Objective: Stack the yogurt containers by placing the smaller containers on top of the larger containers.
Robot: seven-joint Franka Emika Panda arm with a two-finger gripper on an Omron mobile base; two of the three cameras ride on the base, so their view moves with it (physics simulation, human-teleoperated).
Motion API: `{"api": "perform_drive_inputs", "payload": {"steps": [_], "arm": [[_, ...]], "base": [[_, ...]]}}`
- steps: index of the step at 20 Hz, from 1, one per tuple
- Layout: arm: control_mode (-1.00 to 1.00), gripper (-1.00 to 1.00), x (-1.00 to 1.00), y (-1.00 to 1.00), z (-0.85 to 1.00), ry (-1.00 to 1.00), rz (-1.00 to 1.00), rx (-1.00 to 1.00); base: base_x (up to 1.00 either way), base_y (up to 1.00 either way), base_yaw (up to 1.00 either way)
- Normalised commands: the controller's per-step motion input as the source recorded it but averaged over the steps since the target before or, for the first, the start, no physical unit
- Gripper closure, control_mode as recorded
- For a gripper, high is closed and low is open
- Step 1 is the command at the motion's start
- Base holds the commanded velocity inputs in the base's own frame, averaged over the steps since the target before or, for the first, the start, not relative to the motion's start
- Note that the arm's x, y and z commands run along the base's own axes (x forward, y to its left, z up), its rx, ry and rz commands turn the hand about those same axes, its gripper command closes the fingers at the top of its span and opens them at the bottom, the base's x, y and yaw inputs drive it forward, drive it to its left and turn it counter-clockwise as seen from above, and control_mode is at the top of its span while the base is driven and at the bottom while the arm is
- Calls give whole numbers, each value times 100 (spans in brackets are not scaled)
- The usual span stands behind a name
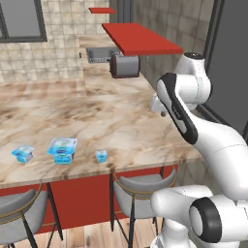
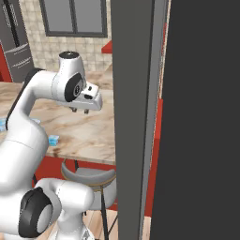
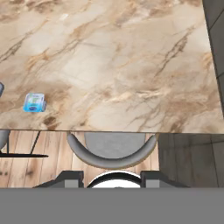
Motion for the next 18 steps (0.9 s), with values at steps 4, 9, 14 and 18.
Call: {"api": "perform_drive_inputs", "payload": {"steps": [4,9,14,18], "arm": [[-100,-100,-8,5,-13,0,1,0],[-100,-100,-15,34,-22,-2,5,0],[-100,-100,-16,38,-25,-1,4,0],[-100,-100,-5,46,-14,-1,0,0]], "base": [[0,0,0],[0,0,0],[0,0,0],[0,0,0]]}}
